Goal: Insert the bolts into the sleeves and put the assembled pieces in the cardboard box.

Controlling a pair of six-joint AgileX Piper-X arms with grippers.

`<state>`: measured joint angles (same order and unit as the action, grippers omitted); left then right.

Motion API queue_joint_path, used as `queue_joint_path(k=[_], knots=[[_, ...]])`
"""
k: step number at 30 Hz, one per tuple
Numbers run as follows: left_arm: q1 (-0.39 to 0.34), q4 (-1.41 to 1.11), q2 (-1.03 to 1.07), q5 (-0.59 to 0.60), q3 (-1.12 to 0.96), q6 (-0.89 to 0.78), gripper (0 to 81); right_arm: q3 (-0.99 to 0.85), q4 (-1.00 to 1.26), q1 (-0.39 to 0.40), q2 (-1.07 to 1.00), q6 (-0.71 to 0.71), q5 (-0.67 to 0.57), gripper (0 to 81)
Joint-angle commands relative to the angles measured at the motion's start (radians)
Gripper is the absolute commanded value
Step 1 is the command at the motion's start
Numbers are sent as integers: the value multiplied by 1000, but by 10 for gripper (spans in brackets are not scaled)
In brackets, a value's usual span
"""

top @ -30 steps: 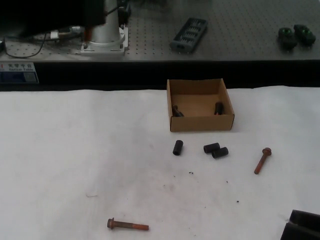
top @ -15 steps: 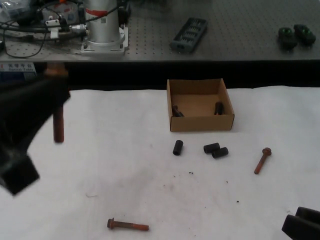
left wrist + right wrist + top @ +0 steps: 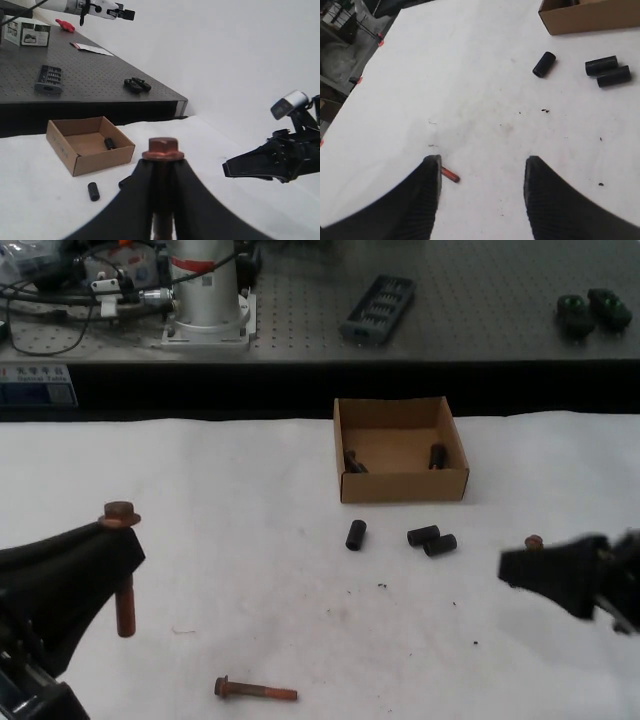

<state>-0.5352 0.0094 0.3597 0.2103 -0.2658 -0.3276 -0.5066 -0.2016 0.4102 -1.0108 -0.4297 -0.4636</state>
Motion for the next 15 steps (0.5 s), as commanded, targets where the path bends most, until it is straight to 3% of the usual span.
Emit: queue_joint_path(k=[1, 4, 8, 15], knots=[[2, -35, -11, -48, -4, 43, 6, -112, -40, -1, -116, 1, -17, 391], [2, -41, -11, -49, -4, 43, 6, -231, -109, 12, -225, 18, -3, 391], [0, -50, -11, -112, -4, 43, 6, -398, -243, 60, -348, 77, 178, 391], [0, -67, -11, -138, -4, 43, 6, -686, -463, 93, -599, 39, 258, 391]])
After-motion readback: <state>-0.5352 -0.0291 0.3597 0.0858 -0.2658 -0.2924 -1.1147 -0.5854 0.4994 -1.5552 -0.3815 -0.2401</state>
